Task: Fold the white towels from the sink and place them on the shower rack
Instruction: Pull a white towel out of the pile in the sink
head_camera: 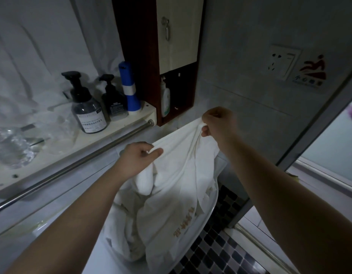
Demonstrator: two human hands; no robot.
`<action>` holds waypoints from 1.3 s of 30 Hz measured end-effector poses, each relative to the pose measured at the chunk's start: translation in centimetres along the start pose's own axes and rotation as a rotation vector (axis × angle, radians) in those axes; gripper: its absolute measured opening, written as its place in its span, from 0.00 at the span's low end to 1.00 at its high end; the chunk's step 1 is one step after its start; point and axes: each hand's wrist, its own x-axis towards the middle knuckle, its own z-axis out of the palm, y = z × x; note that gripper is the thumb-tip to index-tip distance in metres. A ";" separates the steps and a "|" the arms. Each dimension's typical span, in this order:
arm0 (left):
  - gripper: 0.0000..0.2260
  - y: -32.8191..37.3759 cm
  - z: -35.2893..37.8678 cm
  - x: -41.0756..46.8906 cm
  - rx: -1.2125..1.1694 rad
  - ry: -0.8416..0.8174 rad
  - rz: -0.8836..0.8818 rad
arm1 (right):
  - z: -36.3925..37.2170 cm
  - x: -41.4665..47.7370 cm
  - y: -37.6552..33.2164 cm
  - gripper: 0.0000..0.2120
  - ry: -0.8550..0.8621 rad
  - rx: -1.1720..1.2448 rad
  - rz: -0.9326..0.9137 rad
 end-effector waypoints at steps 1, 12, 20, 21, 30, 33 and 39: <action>0.18 -0.2 -0.3 -0.1 -0.012 0.034 -0.003 | 0.0 0.1 0.3 0.03 0.016 -0.008 -0.006; 0.13 -2.5 -1.9 -1.5 -0.048 0.019 -0.002 | 0.1 0.7 1.5 0.03 0.130 0.092 0.039; 0.16 -3.2 0.0 -2.6 0.151 0.082 0.269 | 0.8 0.5 2.2 0.04 0.069 0.142 0.086; 0.14 -3.2 0.0 -2.7 0.185 0.082 0.339 | 0.9 0.5 2.3 0.04 0.069 0.144 0.085; 0.19 -3.2 1.4 -3.3 0.097 0.180 0.313 | 0.8 0.1 2.3 0.03 0.045 0.150 0.074; 0.15 -2.7 1.6 -3.5 0.009 0.218 0.219 | 0.7 -0.2 2.0 0.03 0.028 0.135 0.057; 0.06 -2.1 1.5 -3.0 0.002 0.233 0.097 | 0.6 -0.5 1.6 0.03 0.016 0.091 0.044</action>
